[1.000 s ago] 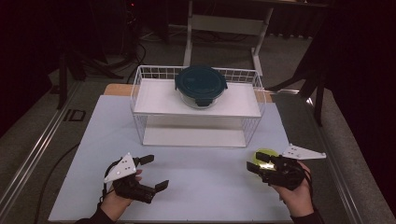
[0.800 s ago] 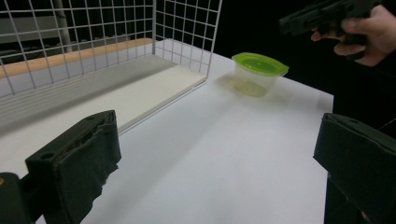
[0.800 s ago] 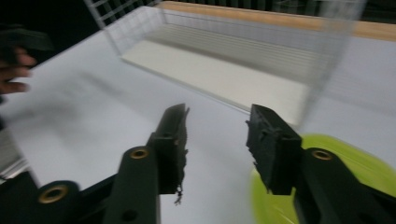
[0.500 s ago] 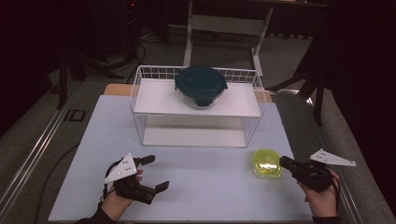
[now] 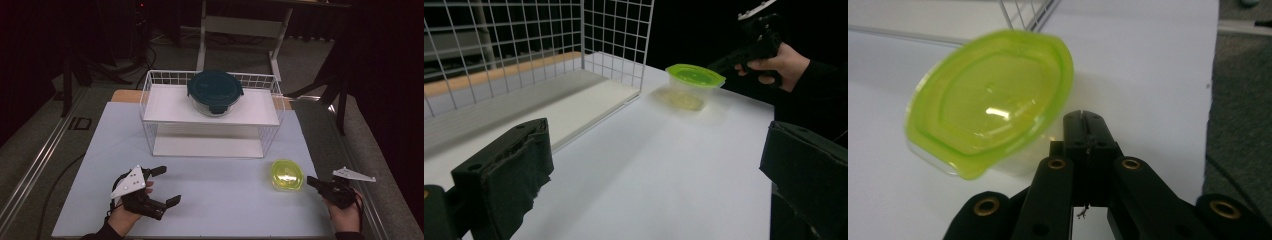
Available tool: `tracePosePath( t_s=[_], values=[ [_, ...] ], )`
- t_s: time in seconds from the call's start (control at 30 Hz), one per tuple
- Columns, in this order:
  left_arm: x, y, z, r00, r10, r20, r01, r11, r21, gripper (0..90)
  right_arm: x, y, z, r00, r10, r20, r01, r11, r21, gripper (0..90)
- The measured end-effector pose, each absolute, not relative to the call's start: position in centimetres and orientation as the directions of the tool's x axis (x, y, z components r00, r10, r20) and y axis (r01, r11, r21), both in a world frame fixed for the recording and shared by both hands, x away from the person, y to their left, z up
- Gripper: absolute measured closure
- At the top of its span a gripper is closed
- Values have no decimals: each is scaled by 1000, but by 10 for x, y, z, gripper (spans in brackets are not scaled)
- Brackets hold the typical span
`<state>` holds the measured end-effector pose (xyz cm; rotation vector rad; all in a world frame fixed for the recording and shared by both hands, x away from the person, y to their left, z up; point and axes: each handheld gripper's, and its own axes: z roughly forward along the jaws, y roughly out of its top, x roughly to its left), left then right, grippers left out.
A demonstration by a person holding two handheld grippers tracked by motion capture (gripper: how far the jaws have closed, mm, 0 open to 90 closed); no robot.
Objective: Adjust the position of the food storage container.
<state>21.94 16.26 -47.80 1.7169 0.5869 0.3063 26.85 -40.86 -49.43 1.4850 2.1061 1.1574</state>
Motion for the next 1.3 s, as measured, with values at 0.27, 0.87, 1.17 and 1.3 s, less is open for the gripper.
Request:
tracePosePath(
  t_s=[0.27,0.87,1.17,1.3],
  values=[
    [218,164,-476,840,527,-125,215,-113,970,3,281,-402,-519,-413,882,226,676,131,725,899],
    [218,165,-475,838,529,-131,216,-103,971,3,281,-367,-529,-506,820,267,682,190,706,900],
    [219,166,-476,837,531,-130,218,-107,970,3,294,-372,-523,-488,839,242,676,188,712,899],
    [219,166,-477,835,534,-133,225,-111,968,3,300,-370,-522,-492,837,240,675,194,712,900]
  ],
)
